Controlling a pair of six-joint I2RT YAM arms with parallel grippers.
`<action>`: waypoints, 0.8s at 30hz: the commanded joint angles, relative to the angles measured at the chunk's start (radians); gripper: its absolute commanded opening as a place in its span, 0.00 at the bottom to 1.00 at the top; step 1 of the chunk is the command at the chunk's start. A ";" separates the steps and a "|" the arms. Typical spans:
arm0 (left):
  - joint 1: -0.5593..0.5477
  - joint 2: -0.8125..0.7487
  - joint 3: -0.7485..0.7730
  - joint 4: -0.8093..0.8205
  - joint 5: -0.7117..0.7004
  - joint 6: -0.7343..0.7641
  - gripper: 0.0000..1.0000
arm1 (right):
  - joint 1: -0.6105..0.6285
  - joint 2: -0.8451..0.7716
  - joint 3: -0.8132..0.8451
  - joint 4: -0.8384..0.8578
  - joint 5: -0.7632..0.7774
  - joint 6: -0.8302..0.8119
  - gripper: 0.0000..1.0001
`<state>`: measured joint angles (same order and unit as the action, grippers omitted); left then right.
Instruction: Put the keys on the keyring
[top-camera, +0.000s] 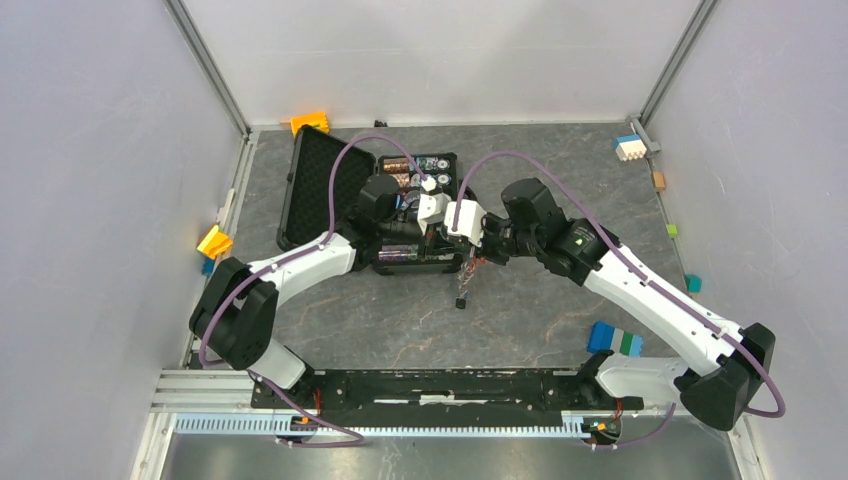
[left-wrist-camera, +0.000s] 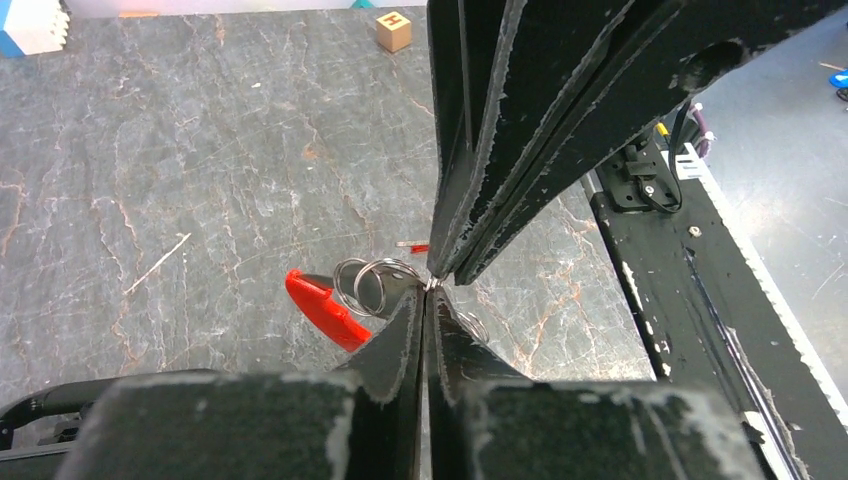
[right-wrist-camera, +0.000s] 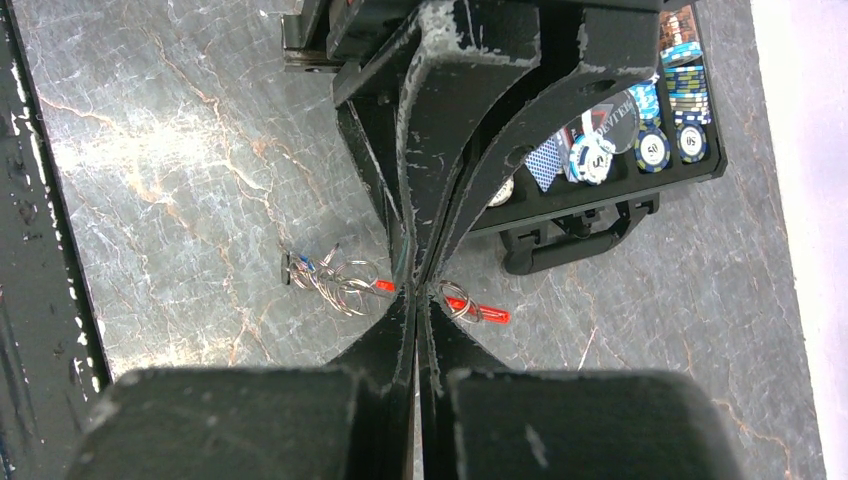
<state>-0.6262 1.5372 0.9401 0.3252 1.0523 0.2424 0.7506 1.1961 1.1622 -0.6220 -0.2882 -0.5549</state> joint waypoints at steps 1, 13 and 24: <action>-0.006 0.000 0.035 0.043 0.034 -0.035 0.02 | -0.007 -0.027 -0.006 0.047 -0.008 0.000 0.00; -0.006 -0.079 0.013 0.043 0.021 -0.123 0.02 | -0.019 -0.066 -0.051 0.051 0.005 -0.031 0.00; -0.006 -0.107 0.012 0.020 -0.019 -0.181 0.02 | -0.021 -0.100 -0.090 0.052 0.011 -0.081 0.00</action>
<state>-0.6262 1.4849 0.9398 0.3153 1.0382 0.1169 0.7372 1.1210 1.0882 -0.5793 -0.2909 -0.6067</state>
